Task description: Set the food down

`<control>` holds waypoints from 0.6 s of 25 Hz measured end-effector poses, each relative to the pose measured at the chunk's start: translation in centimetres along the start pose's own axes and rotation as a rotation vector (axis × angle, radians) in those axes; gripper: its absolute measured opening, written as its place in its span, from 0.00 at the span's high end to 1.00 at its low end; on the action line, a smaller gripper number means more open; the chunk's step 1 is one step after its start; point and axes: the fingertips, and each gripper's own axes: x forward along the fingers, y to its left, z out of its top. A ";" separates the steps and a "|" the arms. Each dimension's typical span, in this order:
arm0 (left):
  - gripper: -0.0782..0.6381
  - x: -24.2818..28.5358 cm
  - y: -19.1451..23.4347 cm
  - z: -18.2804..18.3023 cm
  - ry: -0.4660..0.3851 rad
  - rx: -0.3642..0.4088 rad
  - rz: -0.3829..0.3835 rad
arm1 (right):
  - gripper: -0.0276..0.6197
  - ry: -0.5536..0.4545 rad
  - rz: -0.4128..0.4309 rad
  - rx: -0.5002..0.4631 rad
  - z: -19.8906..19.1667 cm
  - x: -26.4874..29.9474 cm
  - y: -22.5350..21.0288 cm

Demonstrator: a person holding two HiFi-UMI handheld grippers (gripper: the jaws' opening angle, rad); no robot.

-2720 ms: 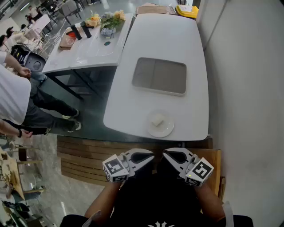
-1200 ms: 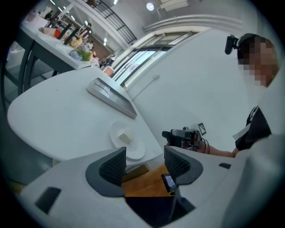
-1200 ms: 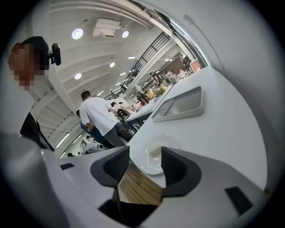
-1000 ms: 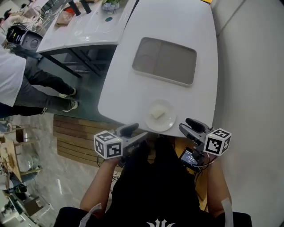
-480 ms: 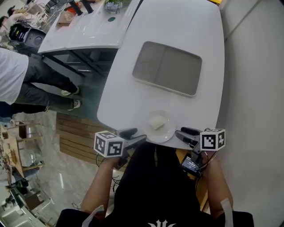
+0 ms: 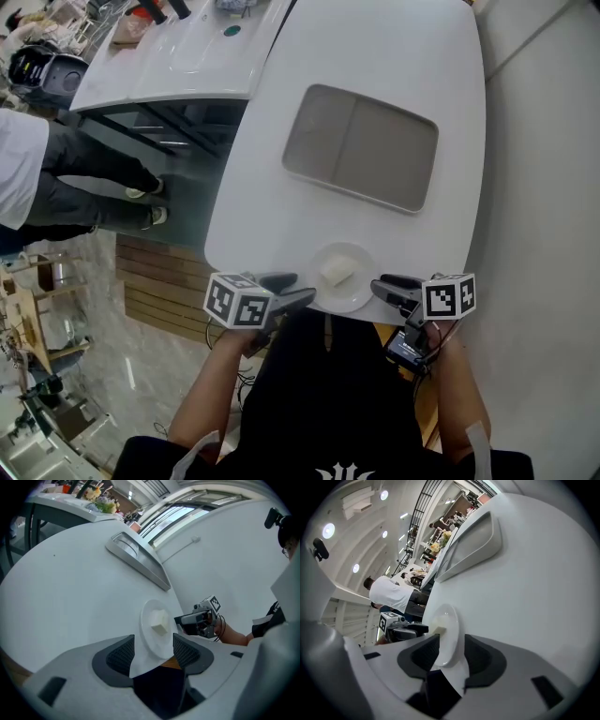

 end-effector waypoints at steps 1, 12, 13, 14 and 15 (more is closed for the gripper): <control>0.54 0.1 0.1 0.0 0.006 -0.003 -0.001 | 0.72 0.006 0.003 0.002 0.0 0.2 0.0; 0.75 1.4 0.5 -0.3 0.065 -0.003 0.005 | 0.83 0.034 0.019 0.049 -0.2 1.0 0.2; 0.75 1.4 0.6 -0.4 0.066 -0.004 0.007 | 0.86 0.031 0.016 0.058 -0.2 0.9 0.0; 0.76 1.5 0.7 -0.5 0.067 -0.005 0.009 | 0.88 0.028 0.015 0.067 -0.2 0.9 -0.1; 0.78 1.5 0.7 -0.6 0.069 -0.004 0.011 | 0.88 0.027 0.015 0.074 -0.2 0.9 -0.2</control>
